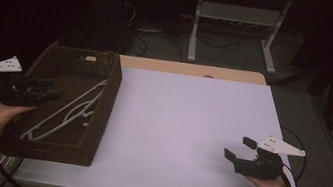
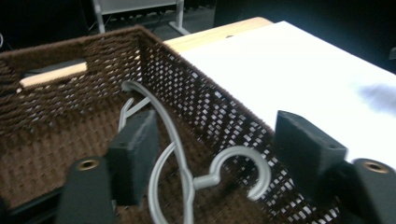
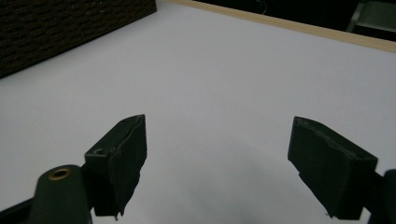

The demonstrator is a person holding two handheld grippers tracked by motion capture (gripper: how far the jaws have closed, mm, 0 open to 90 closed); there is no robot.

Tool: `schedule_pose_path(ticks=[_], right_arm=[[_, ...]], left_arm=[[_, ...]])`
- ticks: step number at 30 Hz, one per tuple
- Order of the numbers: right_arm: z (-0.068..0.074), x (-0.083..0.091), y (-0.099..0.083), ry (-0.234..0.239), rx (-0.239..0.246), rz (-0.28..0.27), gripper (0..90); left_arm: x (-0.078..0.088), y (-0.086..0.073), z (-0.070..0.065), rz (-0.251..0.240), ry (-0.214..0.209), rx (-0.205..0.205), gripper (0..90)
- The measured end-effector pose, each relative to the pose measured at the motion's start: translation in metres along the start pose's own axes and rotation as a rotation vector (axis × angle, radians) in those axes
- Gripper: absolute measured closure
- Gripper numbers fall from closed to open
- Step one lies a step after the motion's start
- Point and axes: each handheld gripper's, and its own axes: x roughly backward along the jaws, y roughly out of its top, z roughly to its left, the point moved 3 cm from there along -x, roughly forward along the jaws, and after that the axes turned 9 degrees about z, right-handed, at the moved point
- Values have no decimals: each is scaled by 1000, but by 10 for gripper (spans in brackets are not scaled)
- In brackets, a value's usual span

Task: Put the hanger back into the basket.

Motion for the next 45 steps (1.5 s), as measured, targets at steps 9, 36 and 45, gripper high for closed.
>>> schedule_pose_path(ticks=[9,36,45], right_arm=[[-3,2,10,14,5,-33,171],[0,9,53,67,49,-169,9],[4,15,70,95,55,-218,4]], left_arm=[[-10,14,-29,-81,-22,-15,173],[-71,25,-104,-199,-139,-46,28],[-86,25,-116,-207,-150,-58,24]])
